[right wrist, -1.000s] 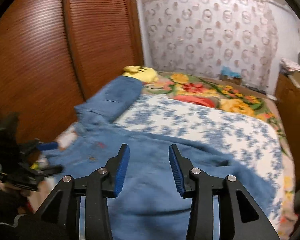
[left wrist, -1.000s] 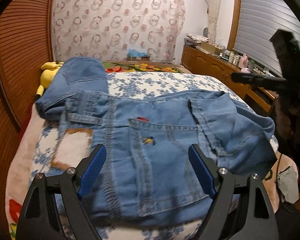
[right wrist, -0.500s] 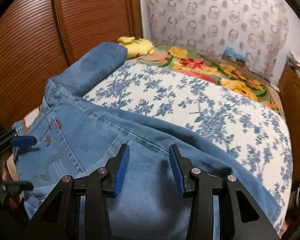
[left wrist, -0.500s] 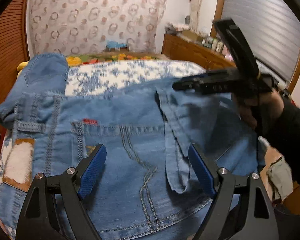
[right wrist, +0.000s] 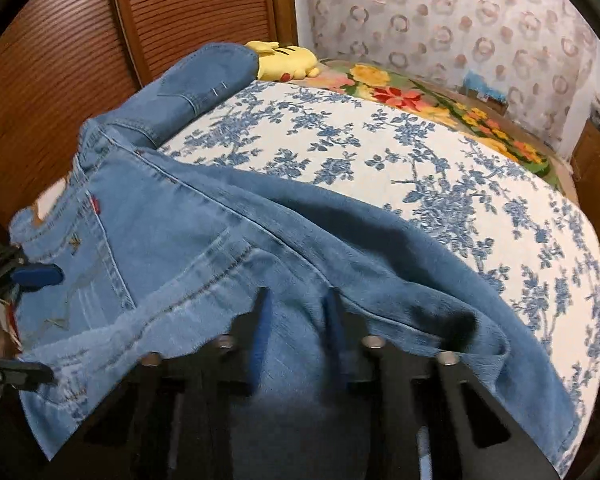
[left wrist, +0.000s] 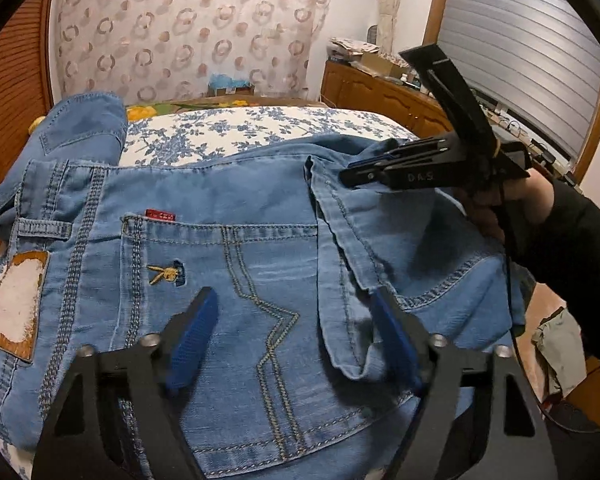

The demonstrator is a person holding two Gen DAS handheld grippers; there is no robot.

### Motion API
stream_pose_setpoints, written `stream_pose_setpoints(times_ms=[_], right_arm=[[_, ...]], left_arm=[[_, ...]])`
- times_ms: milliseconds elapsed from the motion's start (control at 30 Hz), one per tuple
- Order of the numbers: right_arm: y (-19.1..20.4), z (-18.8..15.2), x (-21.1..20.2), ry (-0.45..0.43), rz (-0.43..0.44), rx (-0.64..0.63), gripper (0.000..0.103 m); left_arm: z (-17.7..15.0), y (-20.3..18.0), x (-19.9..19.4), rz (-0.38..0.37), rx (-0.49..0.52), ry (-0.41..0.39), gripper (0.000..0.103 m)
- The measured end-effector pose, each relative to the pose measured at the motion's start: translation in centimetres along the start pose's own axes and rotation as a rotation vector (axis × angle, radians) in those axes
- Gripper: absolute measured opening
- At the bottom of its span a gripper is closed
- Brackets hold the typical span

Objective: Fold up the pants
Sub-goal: 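Grasp the jeans leg edge with the right gripper and lift it, then grasp the lifted leg seam with the left gripper while the right gripper holds it up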

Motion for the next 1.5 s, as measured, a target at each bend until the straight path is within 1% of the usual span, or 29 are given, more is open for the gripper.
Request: stream_pose_setpoints(times_ms=[33, 67, 100, 167, 200, 267, 433, 533, 633, 667, 700, 767, 900, 933, 967, 1000, 1067, 1100, 1167, 1267, 1400, 1500], right_arm=[[-0.2, 0.1, -0.2, -0.006, 0.004, 0.011, 0.007], [-0.2, 0.2, -0.5, -0.016, 0.006, 0.021, 0.004], [-0.3, 0.4, -1.0, -0.035, 0.003, 0.022, 0.003], [-0.4, 0.5, -2.5, -0.076, -0.003, 0.02, 0.002], [-0.3, 0.7, -3.2, -0.102, -0.006, 0.022, 0.002], [-0.2, 1.2, -4.5, -0.147, -0.015, 0.023, 0.002], [0.0, 2.5, -7.7, -0.258, -0.056, 0.035, 0.002], [0.7, 2.4, -8.1, -0.264, -0.081, 0.006, 0.002], [1.4, 2.0, -7.7, -0.248, -0.11, -0.031, 0.002], [1.5, 1.8, -7.5, -0.243, -0.117, -0.034, 0.002], [1.6, 2.0, -7.4, -0.238, -0.122, -0.035, 0.002], [1.6, 1.9, -7.4, -0.242, -0.126, -0.026, 0.002], [0.9, 2.5, -8.2, -0.265, -0.136, 0.001, 0.002], [0.7, 2.6, -8.4, -0.271, -0.138, 0.008, 0.002], [0.5, 2.6, -8.5, -0.275, -0.138, 0.015, 0.002], [0.5, 2.6, -8.5, -0.276, -0.134, 0.02, 0.002], [0.5, 2.7, -8.7, -0.283, -0.129, 0.031, 0.002], [0.5, 2.8, -8.8, -0.285, -0.122, 0.034, 0.002], [0.7, 3.2, -9.2, -0.3, -0.113, 0.036, 0.002], [1.5, 4.5, -9.9, -0.332, -0.097, 0.024, 0.002], [3.9, 7.0, -11.1, -0.385, -0.062, -0.004, 0.002], [6.3, 9.0, -11.5, -0.414, -0.038, -0.033, 0.002]], left_arm=[[0.1, 0.0, 0.2, 0.001, 0.003, 0.006, 0.069], [0.0, -0.1, 0.3, -0.003, 0.006, 0.009, 0.063], [-0.1, -0.4, 0.3, -0.012, 0.008, 0.011, 0.058], [-0.3, -1.1, 0.1, -0.036, 0.012, 0.013, 0.054], [-0.3, -1.4, 0.1, -0.045, 0.014, 0.013, 0.049], [-0.6, -2.1, 0.2, -0.085, 0.011, 0.022, 0.044], [-0.7, -2.4, 0.6, -0.092, -0.001, 0.034, 0.044], [-0.3, -2.7, -0.1, -0.109, -0.006, 0.01, 0.044], [0.1, -3.0, -1.0, -0.139, -0.016, -0.014, 0.044], [0.3, -3.1, -1.1, -0.148, -0.019, -0.021, 0.047], [0.4, -3.2, -1.2, -0.154, -0.021, -0.023, 0.052], [0.4, -3.1, -0.8, -0.161, -0.019, -0.016, 0.054], [-0.9, -2.8, 1.1, -0.151, -0.034, 0.051, 0.053], [-1.1, -2.9, 1.3, -0.147, -0.03, 0.051, 0.052], [-1.1, -3.1, 1.2, -0.152, -0.022, 0.046, 0.044], [-1.1, -3.4, 1.2, -0.166, -0.022, 0.043, 0.031], [-0.8, -3.7, 0.8, -0.172, -0.019, 0.03, 0.018], [-0.7, -3.7, 0.5, -0.165, -0.011, 0.021, 0.007], [-0.2, -3.8, -0.5, -0.156, 0.004, -0.01, 0.006], [0.8, -3.1, -3.4, -0.149, -0.002, -0.073, 0.005], [1.5, -1.4, -7.3, -0.113, 0.001, -0.135, 0.005], [1.7, 0.5, -10.5, -0.079, -0.021, -0.186, 0.005]])
Point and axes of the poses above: each gripper's, at about its wrist camera, not at the fingertips, and x roughly the way its jaws point, y to its left, z to its top, the point moved 9 cm from there along x, roughly the way its jaws point, and after that the axes turned 7 degrees about -z, right-handed, at the moved point
